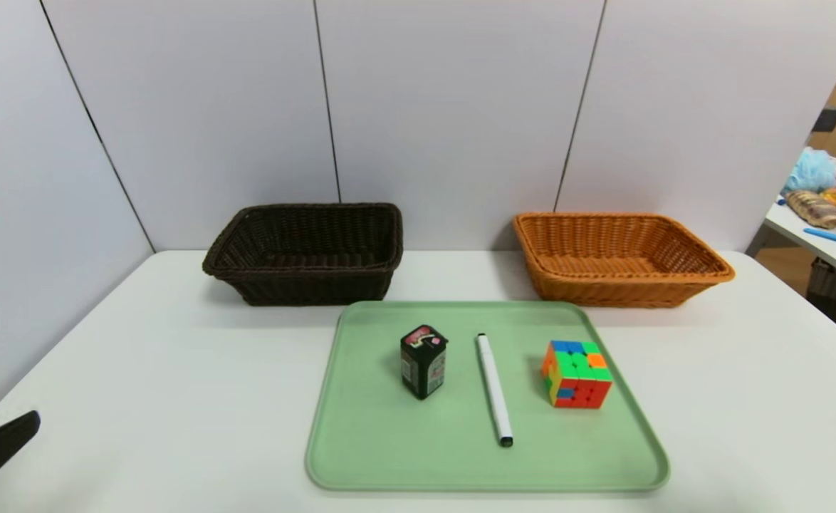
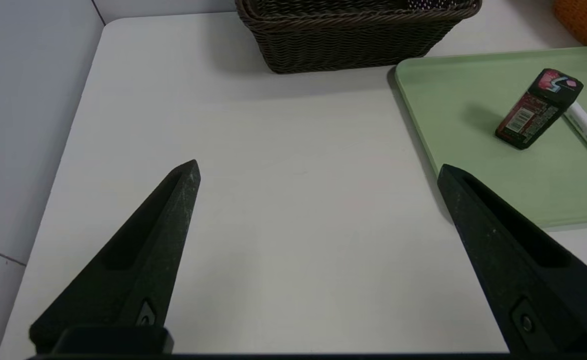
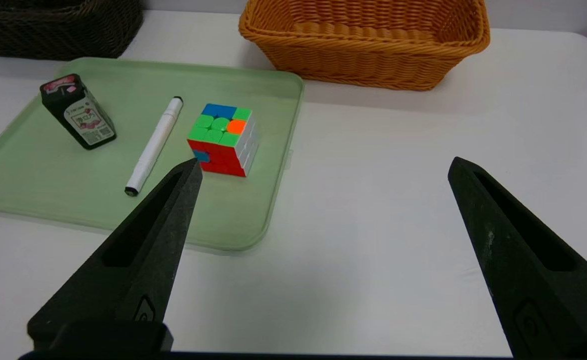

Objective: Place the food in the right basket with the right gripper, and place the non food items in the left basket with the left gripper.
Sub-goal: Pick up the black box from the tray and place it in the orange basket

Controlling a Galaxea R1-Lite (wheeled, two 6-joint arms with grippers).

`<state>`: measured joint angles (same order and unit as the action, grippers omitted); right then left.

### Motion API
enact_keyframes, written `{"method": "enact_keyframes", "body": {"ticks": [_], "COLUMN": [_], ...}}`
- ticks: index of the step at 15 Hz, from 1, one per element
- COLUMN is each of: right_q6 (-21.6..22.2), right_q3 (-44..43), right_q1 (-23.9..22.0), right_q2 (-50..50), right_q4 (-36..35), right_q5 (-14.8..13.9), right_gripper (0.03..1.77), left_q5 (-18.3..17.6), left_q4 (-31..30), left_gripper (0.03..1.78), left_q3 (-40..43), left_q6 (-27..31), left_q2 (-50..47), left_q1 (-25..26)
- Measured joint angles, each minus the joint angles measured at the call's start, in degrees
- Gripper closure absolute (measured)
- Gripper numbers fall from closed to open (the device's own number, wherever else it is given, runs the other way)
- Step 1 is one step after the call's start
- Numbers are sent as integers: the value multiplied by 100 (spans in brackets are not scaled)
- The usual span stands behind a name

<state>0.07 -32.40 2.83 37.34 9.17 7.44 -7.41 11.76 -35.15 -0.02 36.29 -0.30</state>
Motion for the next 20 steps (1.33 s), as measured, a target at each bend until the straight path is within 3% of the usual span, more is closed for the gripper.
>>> {"method": "enact_keyframes", "body": {"ticks": [6,10,13,20], "right_q6": [-43,-49,-49,-43], "right_q3": [-371,-263,-243,-233], "right_q1": [15,15,15,15], "right_q2": [1268,1467,1571,1943], "right_q4": [52,76,74,45], "right_q5": [-13,2,13,48], "right_gripper": [10,10,10,10], "left_q5": [-11,-411,-474,-846], "left_q4": [-271,-877,-962,-1092], "left_gripper": [12,12,12,12], "left_q3": [-399,-418,-383,-639], "left_q6": [158,171,180,182], "left_q2": [1373,2008,2233,2776], "left_q1": [-7,-22,-27,-763]}}
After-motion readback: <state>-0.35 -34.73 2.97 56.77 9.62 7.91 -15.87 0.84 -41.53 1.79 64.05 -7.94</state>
